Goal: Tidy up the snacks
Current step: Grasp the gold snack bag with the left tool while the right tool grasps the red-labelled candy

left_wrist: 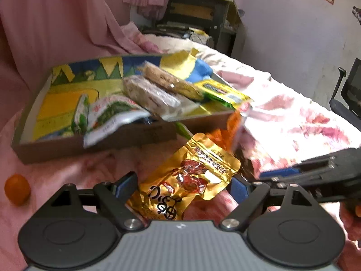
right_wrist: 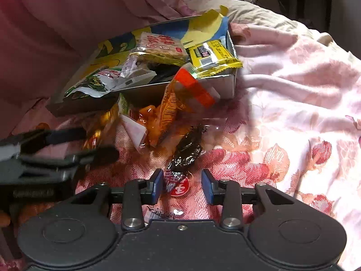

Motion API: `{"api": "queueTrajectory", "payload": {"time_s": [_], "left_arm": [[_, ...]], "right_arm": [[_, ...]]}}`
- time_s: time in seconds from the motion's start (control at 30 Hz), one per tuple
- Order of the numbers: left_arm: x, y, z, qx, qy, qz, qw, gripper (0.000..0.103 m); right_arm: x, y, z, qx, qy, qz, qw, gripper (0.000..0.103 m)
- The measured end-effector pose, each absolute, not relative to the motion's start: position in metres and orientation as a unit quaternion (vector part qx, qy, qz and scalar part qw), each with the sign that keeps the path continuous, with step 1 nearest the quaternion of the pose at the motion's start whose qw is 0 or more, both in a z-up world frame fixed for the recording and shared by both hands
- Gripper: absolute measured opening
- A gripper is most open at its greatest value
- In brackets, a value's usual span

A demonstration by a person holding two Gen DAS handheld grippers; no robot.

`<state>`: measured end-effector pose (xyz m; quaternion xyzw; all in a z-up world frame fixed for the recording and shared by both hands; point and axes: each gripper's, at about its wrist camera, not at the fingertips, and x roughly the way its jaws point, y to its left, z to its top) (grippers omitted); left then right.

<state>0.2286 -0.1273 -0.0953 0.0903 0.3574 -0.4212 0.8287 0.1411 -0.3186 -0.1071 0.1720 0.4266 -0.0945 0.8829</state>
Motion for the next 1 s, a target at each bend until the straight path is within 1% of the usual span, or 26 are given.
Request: {"api": "queueTrajectory", "payload": {"time_s": [0.03, 0.07, 0.13, 0.2, 0.27, 0.33, 0.37, 0.4, 0.43, 0.47, 0.53, 0.57, 0.67, 0.73, 0.83, 0.87, 0.97, 1.0], "left_arm": [[0.225, -0.127, -0.095, 0.094, 0.361, -0.419, 0.828, 0.088], [0.222, -0.128, -0.095, 0.101, 0.364, -0.415, 0.828, 0.088], [0.218, -0.128, -0.095, 0.107, 0.366, -0.407, 0.83, 0.087], [0.22, -0.125, -0.095, 0.097, 0.373, -0.396, 0.834, 0.085], [0.223, -0.12, -0.094, 0.076, 0.38, -0.385, 0.838, 0.084], [0.224, -0.114, -0.092, 0.057, 0.386, -0.379, 0.839, 0.079], [0.223, -0.113, -0.091, 0.053, 0.387, -0.377, 0.84, 0.078], [0.221, -0.113, -0.09, 0.052, 0.387, -0.376, 0.84, 0.075], [0.22, -0.113, -0.089, 0.054, 0.387, -0.375, 0.84, 0.074], [0.217, -0.114, -0.088, 0.058, 0.387, -0.373, 0.841, 0.074], [0.21, -0.115, -0.086, 0.072, 0.384, -0.367, 0.844, 0.074], [0.208, -0.116, -0.085, 0.079, 0.383, -0.367, 0.844, 0.074], [0.203, -0.117, -0.085, 0.096, 0.386, -0.359, 0.844, 0.076], [0.204, -0.116, -0.087, 0.099, 0.388, -0.354, 0.845, 0.081], [0.206, -0.117, -0.092, 0.107, 0.39, -0.351, 0.845, 0.085], [0.206, -0.117, -0.093, 0.106, 0.391, -0.35, 0.844, 0.085], [0.205, -0.114, -0.093, 0.097, 0.384, -0.352, 0.848, 0.077], [0.204, -0.113, -0.091, 0.094, 0.381, -0.354, 0.849, 0.07]], "right_arm": [[0.14, -0.32, -0.107, 0.176, 0.426, -0.096, 0.882, 0.046], [0.14, -0.321, -0.107, 0.178, 0.425, -0.095, 0.882, 0.053], [0.14, -0.32, -0.107, 0.172, 0.421, -0.095, 0.886, 0.059], [0.142, -0.316, -0.109, 0.143, 0.421, -0.099, 0.89, 0.06], [0.143, -0.314, -0.111, 0.129, 0.421, -0.097, 0.893, 0.063], [0.144, -0.311, -0.113, 0.115, 0.419, -0.097, 0.895, 0.064], [0.145, -0.31, -0.114, 0.108, 0.419, -0.097, 0.896, 0.065], [0.145, -0.308, -0.114, 0.104, 0.419, -0.096, 0.897, 0.065], [0.145, -0.308, -0.114, 0.103, 0.419, -0.095, 0.897, 0.061], [0.145, -0.308, -0.114, 0.106, 0.42, -0.09, 0.897, 0.053], [0.144, -0.311, -0.112, 0.121, 0.422, -0.082, 0.895, 0.045], [0.143, -0.312, -0.111, 0.126, 0.422, -0.083, 0.894, 0.042], [0.141, -0.314, -0.11, 0.138, 0.423, -0.084, 0.892, 0.04], [0.139, -0.315, -0.11, 0.142, 0.424, -0.085, 0.891, 0.039], [0.137, -0.314, -0.109, 0.141, 0.426, -0.087, 0.889, 0.038], [0.137, -0.313, -0.108, 0.141, 0.426, -0.087, 0.889, 0.038], [0.136, -0.313, -0.107, 0.139, 0.424, -0.087, 0.891, 0.037], [0.136, -0.312, -0.107, 0.138, 0.423, -0.088, 0.891, 0.037]]}}
